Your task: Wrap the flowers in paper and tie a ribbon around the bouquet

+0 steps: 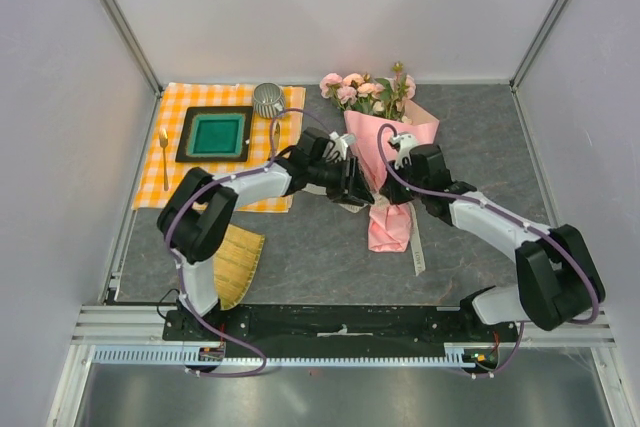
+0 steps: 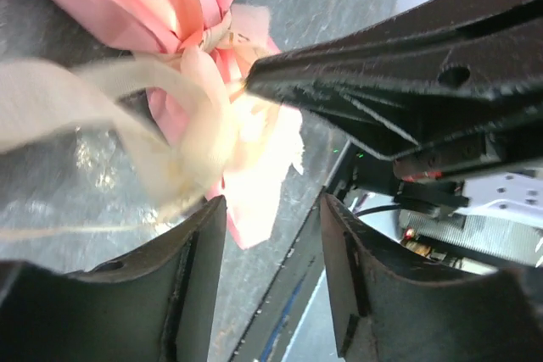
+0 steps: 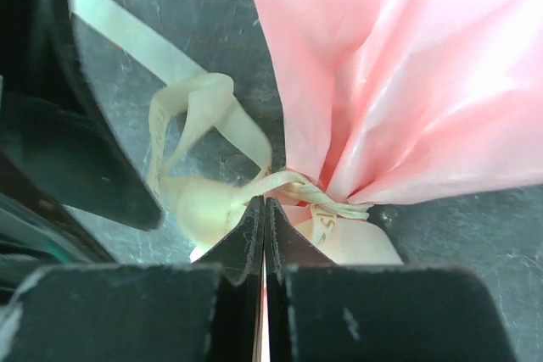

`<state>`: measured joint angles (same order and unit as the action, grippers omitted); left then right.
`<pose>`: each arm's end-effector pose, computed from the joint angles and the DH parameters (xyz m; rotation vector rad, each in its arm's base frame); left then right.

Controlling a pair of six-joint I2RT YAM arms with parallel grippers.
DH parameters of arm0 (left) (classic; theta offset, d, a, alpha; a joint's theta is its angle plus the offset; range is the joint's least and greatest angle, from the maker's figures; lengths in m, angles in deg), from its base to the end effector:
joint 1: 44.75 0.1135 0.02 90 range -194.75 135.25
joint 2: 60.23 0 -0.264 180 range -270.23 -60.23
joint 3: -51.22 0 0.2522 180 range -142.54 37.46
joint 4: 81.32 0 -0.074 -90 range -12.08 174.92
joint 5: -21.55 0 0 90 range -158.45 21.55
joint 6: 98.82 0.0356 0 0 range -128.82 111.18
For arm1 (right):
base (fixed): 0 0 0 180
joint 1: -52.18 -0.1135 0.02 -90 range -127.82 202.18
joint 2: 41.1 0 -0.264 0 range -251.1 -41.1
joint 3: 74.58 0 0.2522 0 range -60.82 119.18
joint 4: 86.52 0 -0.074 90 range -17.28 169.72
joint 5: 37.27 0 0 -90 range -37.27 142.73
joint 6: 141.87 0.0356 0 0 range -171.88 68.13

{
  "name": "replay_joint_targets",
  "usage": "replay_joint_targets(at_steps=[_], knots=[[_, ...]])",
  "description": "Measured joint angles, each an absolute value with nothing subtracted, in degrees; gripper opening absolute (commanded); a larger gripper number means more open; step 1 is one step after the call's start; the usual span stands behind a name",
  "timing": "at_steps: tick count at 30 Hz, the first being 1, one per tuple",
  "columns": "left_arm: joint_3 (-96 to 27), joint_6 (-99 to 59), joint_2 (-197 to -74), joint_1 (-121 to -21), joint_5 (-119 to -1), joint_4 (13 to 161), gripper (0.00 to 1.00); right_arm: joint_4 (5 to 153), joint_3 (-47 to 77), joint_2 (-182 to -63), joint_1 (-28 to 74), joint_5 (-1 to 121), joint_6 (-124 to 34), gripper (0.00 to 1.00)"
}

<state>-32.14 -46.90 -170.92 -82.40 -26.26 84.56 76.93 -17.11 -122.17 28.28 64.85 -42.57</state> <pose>0.3120 -0.2709 0.1782 0.4276 2.5137 -1.4604 0.2651 0.1257 0.2032 -0.4064 2.2758 0.5415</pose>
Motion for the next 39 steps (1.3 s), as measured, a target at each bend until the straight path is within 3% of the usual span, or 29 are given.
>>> replay_joint_targets(at_steps=[11,16,20,33,39], knots=[[-20.1,-58.2,-152.8,-73.4,-35.6,87.2,0.64,79.8,-21.2,-115.2,28.2,51.3,-31.4,0.00],[-19.7,-60.9,-155.9,-71.9,-38.5,84.2,0.62,79.3,-22.4,-114.7,28.5,44.9,-28.0,0.00],[-19.9,-60.8,-161.0,-72.6,-37.2,85.2,0.68,79.1,-23.0,-114.1,30.0,42.3,-27.2,0.00],[-22.9,-55.4,-169.0,-82.1,-29.9,90.5,0.70,79.3,-22.8,-116.7,33.5,44.6,-26.1,0.00],[-23.0,-55.0,-172.0,-81.7,-28.7,92.0,0.59,79.4,-21.7,-119.1,34.1,46.9,-24.8,0.00]])
